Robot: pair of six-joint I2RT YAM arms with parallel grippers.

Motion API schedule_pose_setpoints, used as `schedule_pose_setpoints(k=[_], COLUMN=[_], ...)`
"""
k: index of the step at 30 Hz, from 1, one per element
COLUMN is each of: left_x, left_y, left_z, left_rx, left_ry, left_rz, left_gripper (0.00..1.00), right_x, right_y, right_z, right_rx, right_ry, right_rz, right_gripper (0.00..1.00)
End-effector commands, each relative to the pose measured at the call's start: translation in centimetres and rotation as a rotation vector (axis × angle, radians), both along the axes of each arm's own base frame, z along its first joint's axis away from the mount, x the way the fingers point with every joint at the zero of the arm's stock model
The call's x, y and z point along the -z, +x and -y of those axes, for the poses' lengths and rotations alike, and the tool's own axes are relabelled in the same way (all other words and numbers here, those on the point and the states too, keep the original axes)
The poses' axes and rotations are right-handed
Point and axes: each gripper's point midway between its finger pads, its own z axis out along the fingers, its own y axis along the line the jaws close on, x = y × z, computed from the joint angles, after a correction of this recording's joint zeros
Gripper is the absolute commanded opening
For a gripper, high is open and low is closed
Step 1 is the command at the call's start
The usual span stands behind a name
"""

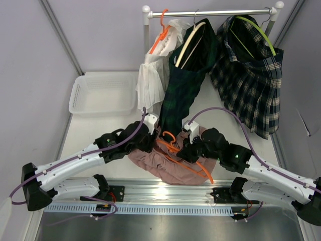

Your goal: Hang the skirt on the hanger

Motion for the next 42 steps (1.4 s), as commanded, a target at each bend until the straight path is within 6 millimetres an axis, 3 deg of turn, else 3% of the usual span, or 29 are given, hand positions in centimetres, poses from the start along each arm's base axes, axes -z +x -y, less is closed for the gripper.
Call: schedule_pose_setpoints(k=[1, 11, 17, 26, 28, 34, 42], left_x=[-0.5, -0.3, -1.4, -4.9, -4.9, -5.8, -5.8], left_y=[0.2, -1.3, -0.8, -3.0, -3.3, -3.4, -1.7], left_z=[-0.3, -0.7, -0.5, 2.0, 2.9, 5.4, 5.5], left_rx=[0.037, 0.260, 0.282, 0.405, 0.442, 0.405, 0.226], left_ry=[0.039, 0.105, 0.045, -0.141, -0.157, -0.321, -0.437], left_rz=[0.052, 0.121, 0.244, 0.253, 0.234, 0.183, 0.190], left_gripper=[0.54, 0.64, 0.68, 0.69, 0.69, 0.68, 0.66], right_x=[-2.4, -3.9, -4.0, -3.6, -3.5, -3.2, -2.9], right_y=[0.1, 0.1, 0.1, 0.7, 0.8, 1.1, 1.3], right_z=[-0.9, -2.7, -3.4, -3.2, -3.2, -3.1, -3.1], right_rx=[-0.039, -0.136, -0.179, -0.150, -0.147, -0.129, -0.107], right_ry=[0.095, 0.135, 0.145, 0.136, 0.136, 0.126, 0.111], right_rz=[0.044, 0.039, 0.038, 0.033, 0.032, 0.032, 0.032], right_gripper=[0.00, 0.00, 0.00, 0.00, 0.00, 0.00, 0.00])
